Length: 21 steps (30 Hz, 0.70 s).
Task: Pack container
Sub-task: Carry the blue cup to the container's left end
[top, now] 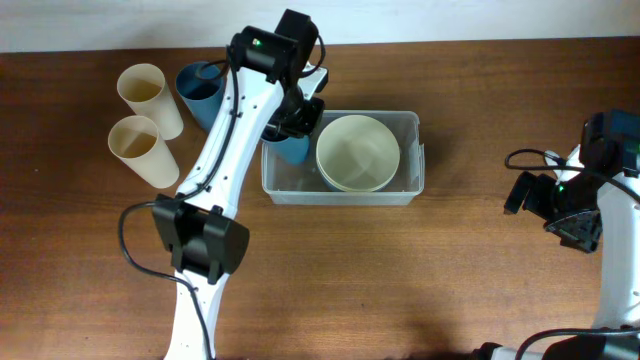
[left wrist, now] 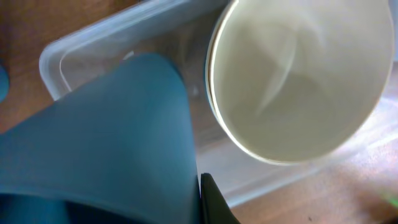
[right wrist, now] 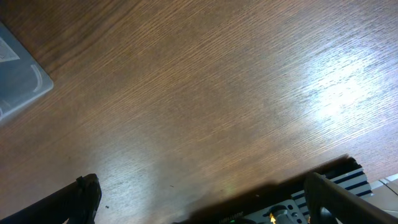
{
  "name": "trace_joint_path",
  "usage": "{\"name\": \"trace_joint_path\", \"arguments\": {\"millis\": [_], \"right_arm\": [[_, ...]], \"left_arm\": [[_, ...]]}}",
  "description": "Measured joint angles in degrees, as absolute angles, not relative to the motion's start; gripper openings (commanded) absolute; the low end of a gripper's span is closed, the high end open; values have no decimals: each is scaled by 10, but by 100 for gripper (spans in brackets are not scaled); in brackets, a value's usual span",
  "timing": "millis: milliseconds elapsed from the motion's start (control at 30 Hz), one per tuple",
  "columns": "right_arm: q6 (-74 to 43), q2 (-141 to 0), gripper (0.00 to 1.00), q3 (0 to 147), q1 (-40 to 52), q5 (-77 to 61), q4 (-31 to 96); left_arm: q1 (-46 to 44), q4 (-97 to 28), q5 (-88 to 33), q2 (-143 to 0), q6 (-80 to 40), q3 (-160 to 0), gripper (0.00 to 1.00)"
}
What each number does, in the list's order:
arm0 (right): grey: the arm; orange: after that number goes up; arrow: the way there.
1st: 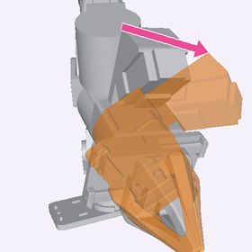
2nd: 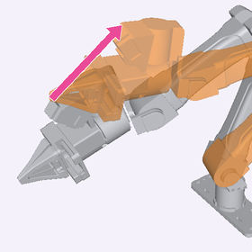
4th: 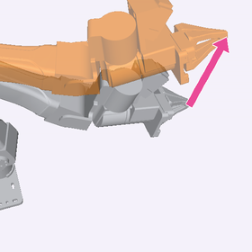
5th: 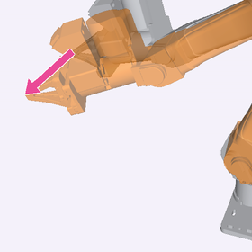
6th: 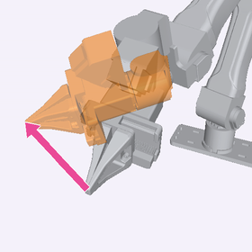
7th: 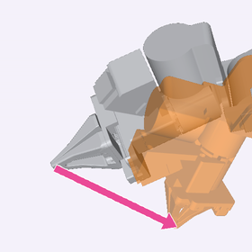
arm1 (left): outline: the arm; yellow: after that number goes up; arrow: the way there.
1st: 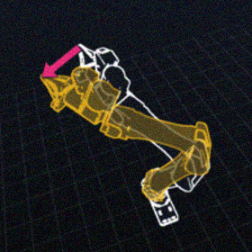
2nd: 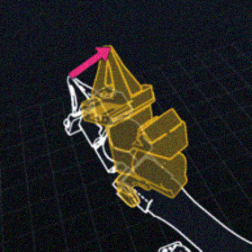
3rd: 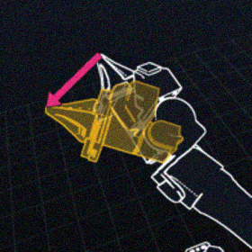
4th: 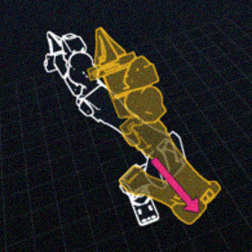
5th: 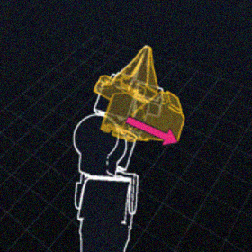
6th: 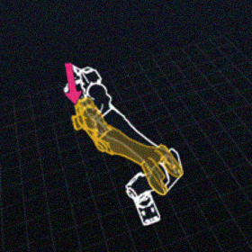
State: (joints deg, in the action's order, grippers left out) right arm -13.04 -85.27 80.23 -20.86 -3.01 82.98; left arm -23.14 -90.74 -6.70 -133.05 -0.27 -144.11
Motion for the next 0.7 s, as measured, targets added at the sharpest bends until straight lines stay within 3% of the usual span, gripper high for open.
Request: {"name": "trace_joint_path", "arguments": {"millis": [133, 267, 700], "right_arm": [[-130, -853, 99, 802, -209, -30, 830], [-131, -853, 99, 802, -209, -30, 830], [-130, -853, 99, 802, -209, -30, 830]], "left_arm": [[-231, -889, -67, -1335, -3, -1441, 2], [-231, -889, -67, -1337, -3, -1441, 13], [-231, -884, -67, -1337, -3, -1441, 14]]}}
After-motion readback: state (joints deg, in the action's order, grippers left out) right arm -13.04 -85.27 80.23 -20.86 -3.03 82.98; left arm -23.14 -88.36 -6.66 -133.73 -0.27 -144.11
